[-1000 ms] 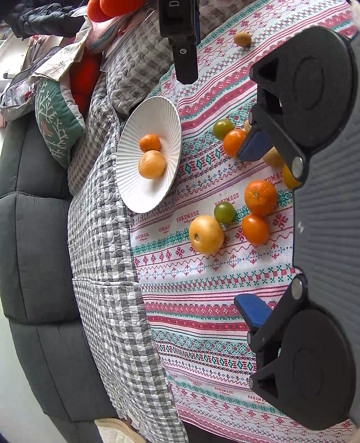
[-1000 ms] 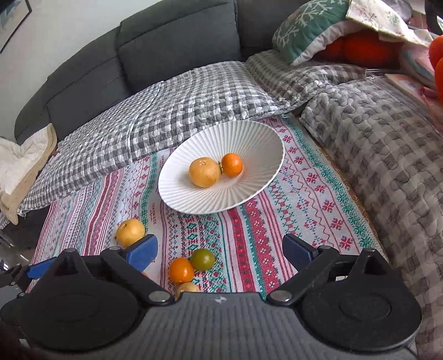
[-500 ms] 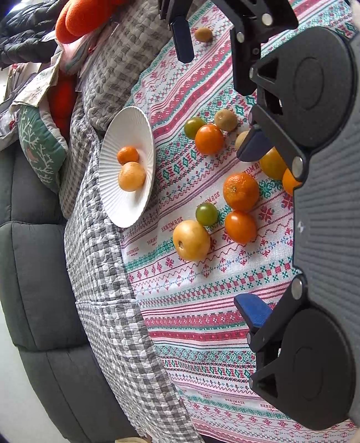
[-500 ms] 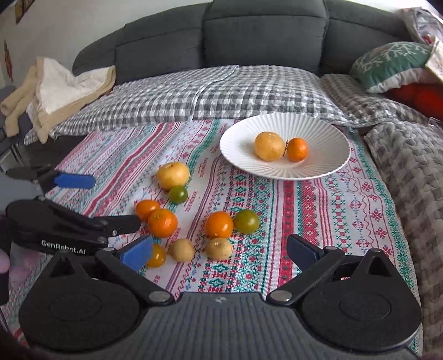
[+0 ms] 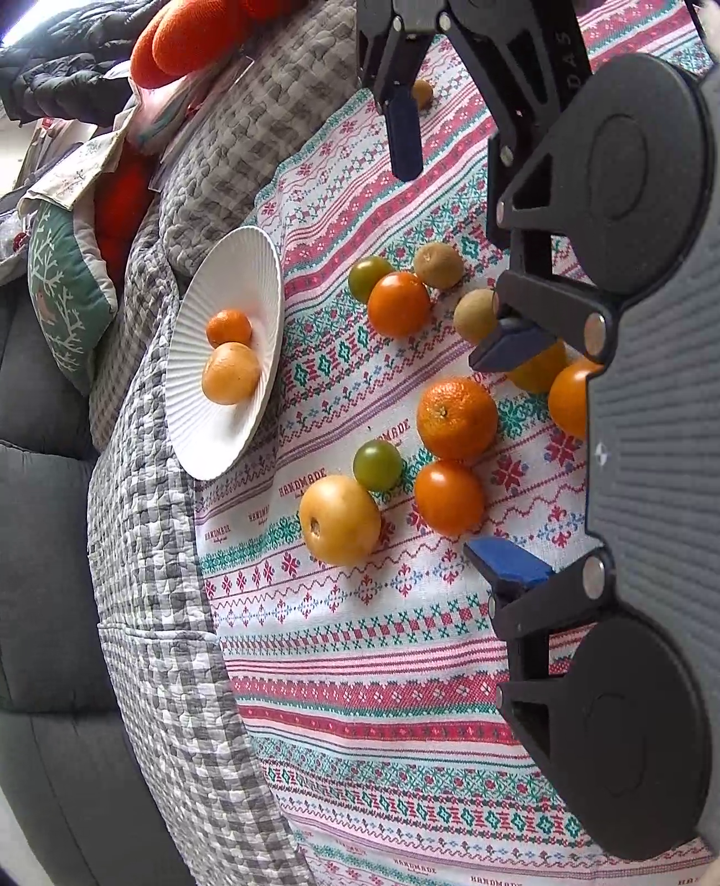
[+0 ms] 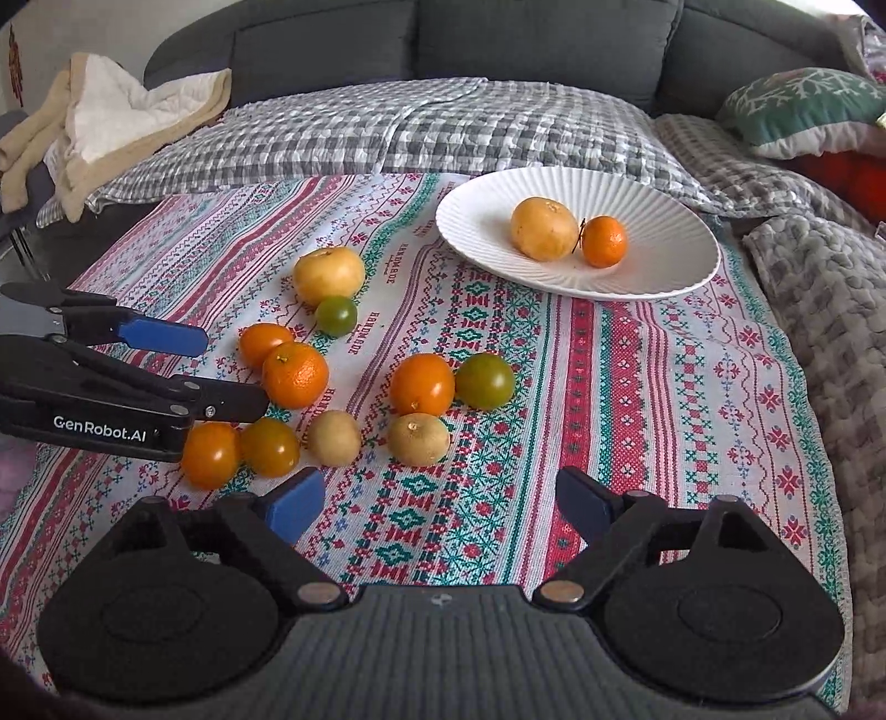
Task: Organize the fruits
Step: 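Move both open tools back to the fruit cluster, then grasp the bumpy tangerine with the left tool while the right tool grasps a small brown fruit, then carry the tangerine with the left tool while the right tool carries the brown fruit to the bowl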
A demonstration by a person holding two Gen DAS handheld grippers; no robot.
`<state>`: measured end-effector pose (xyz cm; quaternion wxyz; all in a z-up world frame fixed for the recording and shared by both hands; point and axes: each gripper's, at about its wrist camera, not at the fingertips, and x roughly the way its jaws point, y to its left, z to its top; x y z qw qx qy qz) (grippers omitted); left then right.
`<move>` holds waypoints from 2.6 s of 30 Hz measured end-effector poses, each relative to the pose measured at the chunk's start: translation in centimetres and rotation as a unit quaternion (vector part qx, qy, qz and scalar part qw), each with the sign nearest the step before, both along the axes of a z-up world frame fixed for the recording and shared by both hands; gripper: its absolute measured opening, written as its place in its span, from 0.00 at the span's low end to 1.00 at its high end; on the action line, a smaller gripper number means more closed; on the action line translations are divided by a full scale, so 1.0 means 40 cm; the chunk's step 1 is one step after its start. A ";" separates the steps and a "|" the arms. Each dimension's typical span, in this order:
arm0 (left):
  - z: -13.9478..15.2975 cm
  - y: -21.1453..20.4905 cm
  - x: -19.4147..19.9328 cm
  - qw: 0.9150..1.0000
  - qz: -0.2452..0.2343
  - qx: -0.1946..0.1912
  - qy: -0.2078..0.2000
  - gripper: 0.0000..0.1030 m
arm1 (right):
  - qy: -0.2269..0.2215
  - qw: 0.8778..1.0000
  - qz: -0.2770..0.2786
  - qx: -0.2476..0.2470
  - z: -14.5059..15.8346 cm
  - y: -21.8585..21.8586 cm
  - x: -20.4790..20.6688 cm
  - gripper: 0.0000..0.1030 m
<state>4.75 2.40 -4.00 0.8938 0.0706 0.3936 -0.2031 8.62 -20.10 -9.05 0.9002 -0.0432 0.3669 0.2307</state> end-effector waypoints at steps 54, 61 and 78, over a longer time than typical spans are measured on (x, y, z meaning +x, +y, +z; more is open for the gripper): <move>0.026 -0.070 0.014 0.999 0.011 -0.013 0.035 0.29 | 0.013 1.000 -0.003 0.021 0.076 -0.021 0.039 0.24; 0.062 -0.090 0.000 1.000 0.003 -0.022 0.009 0.28 | 0.005 0.998 -0.032 0.056 0.098 -0.078 0.060 0.24; 0.119 -0.161 0.094 0.997 0.000 -0.068 -0.021 0.28 | -0.047 0.992 -0.060 0.096 0.094 -0.153 0.123 0.24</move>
